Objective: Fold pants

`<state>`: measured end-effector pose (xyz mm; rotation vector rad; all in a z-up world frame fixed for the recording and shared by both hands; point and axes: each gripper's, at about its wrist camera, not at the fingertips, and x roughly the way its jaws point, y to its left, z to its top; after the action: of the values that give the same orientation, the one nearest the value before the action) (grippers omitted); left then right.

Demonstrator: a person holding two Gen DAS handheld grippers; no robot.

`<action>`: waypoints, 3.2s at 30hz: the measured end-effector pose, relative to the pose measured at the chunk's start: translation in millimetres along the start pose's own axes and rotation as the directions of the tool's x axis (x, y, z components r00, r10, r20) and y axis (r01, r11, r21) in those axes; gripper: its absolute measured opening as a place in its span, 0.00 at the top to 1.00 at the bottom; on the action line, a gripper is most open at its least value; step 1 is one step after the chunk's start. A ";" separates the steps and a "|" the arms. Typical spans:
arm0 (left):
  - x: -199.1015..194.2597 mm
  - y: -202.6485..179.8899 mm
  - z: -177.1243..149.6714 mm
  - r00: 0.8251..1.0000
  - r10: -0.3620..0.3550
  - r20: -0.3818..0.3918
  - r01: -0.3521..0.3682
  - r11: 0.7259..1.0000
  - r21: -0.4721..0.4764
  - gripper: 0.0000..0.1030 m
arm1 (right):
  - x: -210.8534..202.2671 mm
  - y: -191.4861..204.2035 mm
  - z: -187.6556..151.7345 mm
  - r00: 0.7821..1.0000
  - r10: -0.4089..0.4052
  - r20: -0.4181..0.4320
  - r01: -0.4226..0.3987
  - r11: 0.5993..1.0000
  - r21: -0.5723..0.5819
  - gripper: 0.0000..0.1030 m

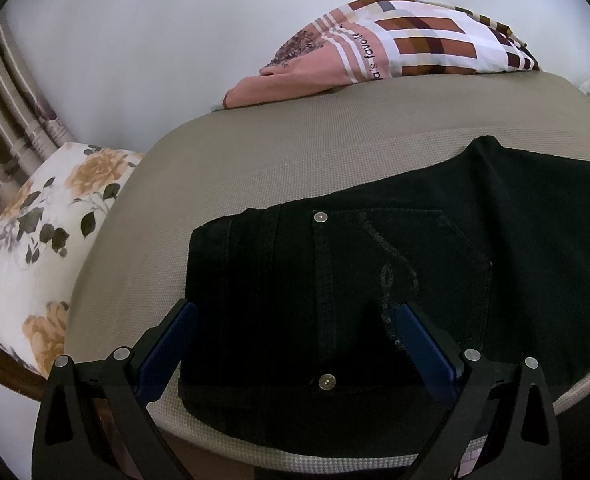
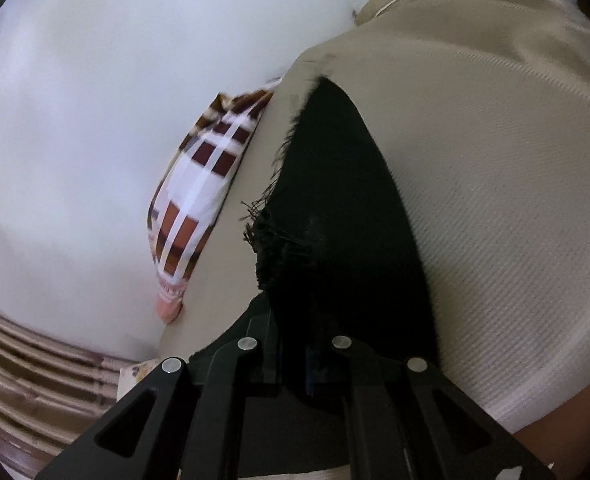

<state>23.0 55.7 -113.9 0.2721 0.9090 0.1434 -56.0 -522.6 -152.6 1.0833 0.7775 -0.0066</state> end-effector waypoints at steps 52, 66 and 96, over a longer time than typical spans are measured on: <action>10.9 -7.4 -6.3 0.999 -0.009 -0.043 0.010 1.000 0.023 0.04 | 111.0 122.7 -160.6 0.878 0.163 -0.451 -0.256 0.955 -0.153 0.93; 16.5 -10.1 -6.9 0.998 -0.019 -0.067 0.021 0.999 0.034 0.04 | 139.2 114.7 -192.4 0.840 0.118 -0.529 -0.235 0.959 -0.159 0.92; 19.1 -11.7 -7.4 0.997 -0.023 -0.073 0.027 0.999 0.046 0.04 | 159.8 116.7 -226.7 0.649 0.251 -0.718 -0.374 0.927 -0.015 0.70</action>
<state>28.9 50.3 -136.2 0.3004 0.9880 0.1097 -22.7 -228.2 -205.0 1.0467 1.2428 0.8154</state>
